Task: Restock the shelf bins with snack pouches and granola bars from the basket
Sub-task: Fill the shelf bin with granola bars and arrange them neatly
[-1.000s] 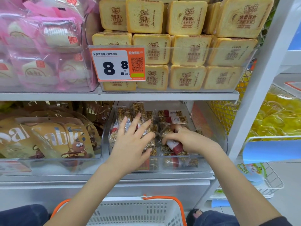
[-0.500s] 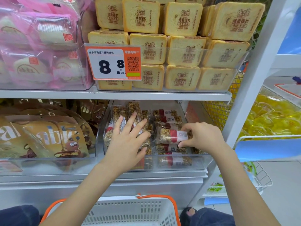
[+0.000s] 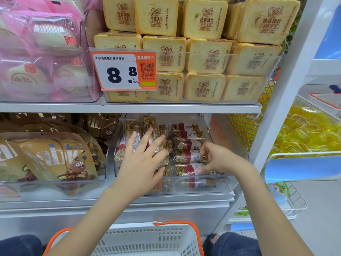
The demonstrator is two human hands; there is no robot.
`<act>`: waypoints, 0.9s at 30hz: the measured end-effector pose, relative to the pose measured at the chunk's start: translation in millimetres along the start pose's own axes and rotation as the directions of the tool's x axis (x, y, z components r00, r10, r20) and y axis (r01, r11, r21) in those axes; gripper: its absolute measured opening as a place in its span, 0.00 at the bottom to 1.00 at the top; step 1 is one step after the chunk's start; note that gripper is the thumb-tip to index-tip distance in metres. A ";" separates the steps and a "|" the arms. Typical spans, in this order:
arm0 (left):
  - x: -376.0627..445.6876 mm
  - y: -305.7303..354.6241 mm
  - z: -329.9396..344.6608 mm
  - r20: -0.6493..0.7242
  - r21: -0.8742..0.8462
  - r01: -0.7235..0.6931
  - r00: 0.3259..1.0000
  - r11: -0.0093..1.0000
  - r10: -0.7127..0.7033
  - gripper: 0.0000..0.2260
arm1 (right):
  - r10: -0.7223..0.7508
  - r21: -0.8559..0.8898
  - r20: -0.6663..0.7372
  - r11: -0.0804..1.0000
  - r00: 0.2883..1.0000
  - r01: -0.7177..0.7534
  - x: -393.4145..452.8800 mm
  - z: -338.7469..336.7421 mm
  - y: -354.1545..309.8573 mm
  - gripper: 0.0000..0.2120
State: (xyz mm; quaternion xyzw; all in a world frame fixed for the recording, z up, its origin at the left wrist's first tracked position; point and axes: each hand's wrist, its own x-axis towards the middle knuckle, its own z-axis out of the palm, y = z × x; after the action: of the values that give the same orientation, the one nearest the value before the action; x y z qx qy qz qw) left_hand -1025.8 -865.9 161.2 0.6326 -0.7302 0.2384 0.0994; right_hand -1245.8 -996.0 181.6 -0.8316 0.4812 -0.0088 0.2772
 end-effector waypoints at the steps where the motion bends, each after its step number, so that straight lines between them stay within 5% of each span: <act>1: 0.0 -0.2 0.2 0.002 0.002 -0.001 1.000 1.000 0.001 0.14 | 0.001 -0.033 0.039 0.999 0.999 0.000 2.7 6.1 -0.8 0.21; 8: 0.3 0.0 0.3 0.009 0.002 0.001 1.000 1.000 -0.001 0.14 | 0.052 -0.035 0.062 0.998 0.997 -0.050 7.9 9.6 -0.7 0.22; 13: -0.9 0.3 -0.4 0.009 0.015 -0.003 1.000 1.000 0.003 0.15 | -0.182 -0.062 -0.288 0.983 0.940 0.172 20.7 9.1 -19.6 0.32; 18: -1.2 -0.2 0.0 -0.008 0.009 -0.016 1.000 1.000 0.016 0.14 | -0.095 -0.368 0.091 0.922 0.991 0.122 54.2 43.2 -25.6 0.40; 27: -1.4 1.1 1.0 -0.019 0.008 -0.012 1.000 1.000 0.012 0.12 | -0.037 -0.379 0.124 0.922 0.992 0.082 57.4 48.7 -25.7 0.38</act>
State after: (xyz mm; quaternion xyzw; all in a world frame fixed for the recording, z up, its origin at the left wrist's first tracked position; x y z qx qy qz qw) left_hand -1026.4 -865.0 159.4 0.6262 -0.7321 0.2479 0.1022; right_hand -1180.9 -1010.3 138.0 -0.8831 0.4314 0.1245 0.1362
